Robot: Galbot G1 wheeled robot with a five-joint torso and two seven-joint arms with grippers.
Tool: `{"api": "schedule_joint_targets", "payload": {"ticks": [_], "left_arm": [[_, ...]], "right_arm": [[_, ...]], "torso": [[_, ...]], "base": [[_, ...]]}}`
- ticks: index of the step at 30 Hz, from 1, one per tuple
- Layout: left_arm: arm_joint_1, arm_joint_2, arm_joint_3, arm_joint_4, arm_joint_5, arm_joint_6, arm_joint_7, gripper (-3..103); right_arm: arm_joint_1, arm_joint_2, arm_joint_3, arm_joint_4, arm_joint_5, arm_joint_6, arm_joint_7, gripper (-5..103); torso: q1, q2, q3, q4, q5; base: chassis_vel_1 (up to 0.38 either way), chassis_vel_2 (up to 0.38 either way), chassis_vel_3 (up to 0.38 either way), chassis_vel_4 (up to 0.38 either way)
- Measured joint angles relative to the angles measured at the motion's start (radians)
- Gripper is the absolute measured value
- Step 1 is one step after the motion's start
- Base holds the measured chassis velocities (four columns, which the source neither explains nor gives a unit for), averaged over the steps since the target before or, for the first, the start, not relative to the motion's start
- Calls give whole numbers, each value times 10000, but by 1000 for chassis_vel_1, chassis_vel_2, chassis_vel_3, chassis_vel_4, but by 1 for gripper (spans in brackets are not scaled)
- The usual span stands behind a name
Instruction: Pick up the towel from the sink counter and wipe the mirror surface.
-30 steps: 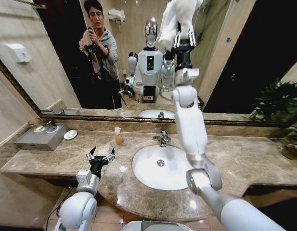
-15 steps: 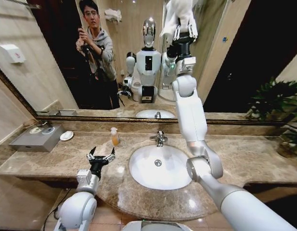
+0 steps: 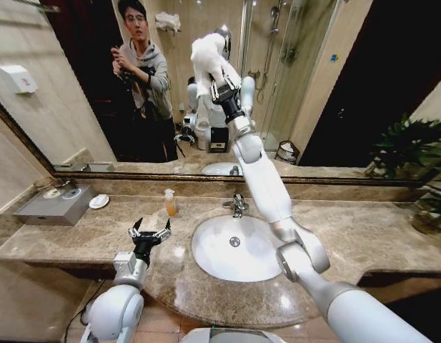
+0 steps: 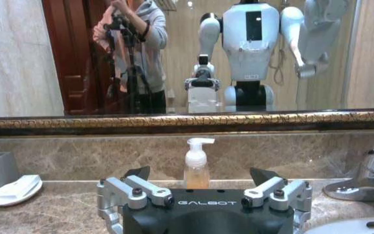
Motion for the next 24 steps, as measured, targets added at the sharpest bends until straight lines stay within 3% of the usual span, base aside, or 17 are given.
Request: {"api": "schedule_joint_targets", "payload": {"ticks": [2, 4, 8, 11, 17, 24], "left_arm": [[1, 0, 0, 0, 0, 0, 0, 100], [1, -1, 0, 0, 0, 0, 0, 100], [1, 0, 0, 0, 0, 0, 0, 100], [0, 0, 0, 0, 0, 0, 0, 100], [1, 0, 0, 0, 0, 0, 0, 100], [1, 0, 0, 0, 0, 0, 0, 100]], "right_arm": [[-11, 0, 162, 50, 70, -6, 38, 18], [79, 0, 1309, 196, 511, -55, 249, 18], [323, -4, 2437, 276, 861, -64, 460, 18], [375, -4, 2687, 256, 990, -104, 533, 18], [196, -3, 2259, 187, 752, -115, 367, 18], [-301, 1, 250, -220, -233, 671, -404, 18]], "torso": [[0, 0, 0, 0, 1], [-2, 0, -1, 2, 2], [-1, 1, -2, -10, 5], [-2, 1, -2, -5, 3], [-2, 2, -2, -1, -1], [-1, 2, -2, 8, -4]], "base": [[0, 0, 0, 0], [0, 0, 0, 0], [0, 0, 0, 0], [0, 0, 0, 0], [0, 0, 0, 0], [0, 0, 0, 0]]}}
